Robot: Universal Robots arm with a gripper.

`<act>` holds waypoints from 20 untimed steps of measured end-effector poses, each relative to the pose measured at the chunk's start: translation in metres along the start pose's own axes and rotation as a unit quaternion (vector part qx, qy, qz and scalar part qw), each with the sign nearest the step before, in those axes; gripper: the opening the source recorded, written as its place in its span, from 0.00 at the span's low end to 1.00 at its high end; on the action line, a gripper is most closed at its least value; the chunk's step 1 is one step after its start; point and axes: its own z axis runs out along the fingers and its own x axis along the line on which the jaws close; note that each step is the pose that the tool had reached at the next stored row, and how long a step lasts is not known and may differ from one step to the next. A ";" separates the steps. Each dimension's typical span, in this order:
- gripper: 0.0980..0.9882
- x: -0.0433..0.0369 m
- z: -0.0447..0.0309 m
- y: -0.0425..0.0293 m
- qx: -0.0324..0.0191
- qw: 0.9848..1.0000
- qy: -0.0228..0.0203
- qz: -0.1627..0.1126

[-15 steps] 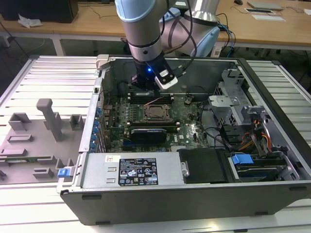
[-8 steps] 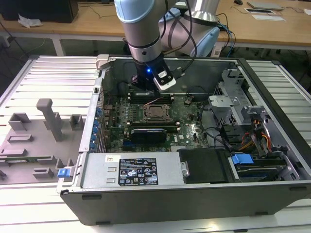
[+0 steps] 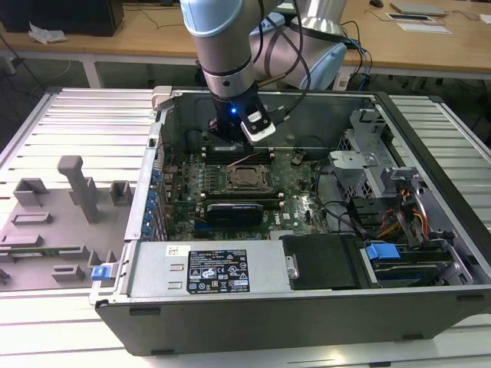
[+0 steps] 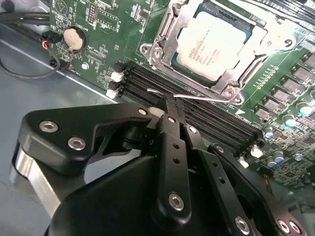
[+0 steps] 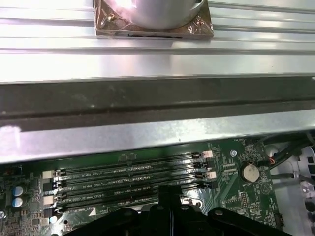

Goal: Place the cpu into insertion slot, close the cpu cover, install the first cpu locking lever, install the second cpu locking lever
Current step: 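Install the first cpu locking lever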

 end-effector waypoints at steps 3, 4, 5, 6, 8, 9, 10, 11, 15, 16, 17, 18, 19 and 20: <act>0.01 0.0012 0.0021 -0.0005 0.005 1.000 -0.006 0.006; 0.01 0.0014 0.0027 -0.0006 0.005 1.000 -0.007 0.008; 0.01 0.0016 0.0032 -0.0006 0.006 1.000 -0.007 0.010; 0.01 0.0020 0.0043 -0.0004 0.007 1.000 -0.009 0.016; 0.01 0.0031 0.0051 0.0002 0.008 1.000 -0.010 0.020; 0.01 0.0035 0.0052 0.0004 0.009 1.000 -0.011 0.020; 0.01 0.0038 0.0053 0.0005 0.010 1.000 -0.012 0.020; 0.01 0.0042 0.0054 0.0006 0.011 1.000 -0.014 0.021; 0.01 0.0056 0.0065 0.0013 0.013 0.999 -0.018 0.027; 0.01 0.0057 0.0067 0.0015 0.013 0.999 -0.019 0.030; 0.01 0.0058 0.0072 0.0017 0.014 0.999 -0.020 0.034; 0.01 0.0061 0.0078 0.0022 0.016 0.999 -0.021 0.039; 0.01 0.0062 0.0080 0.0024 0.016 0.999 -0.021 0.042; 0.01 0.0063 0.0083 0.0028 0.017 0.999 -0.022 0.044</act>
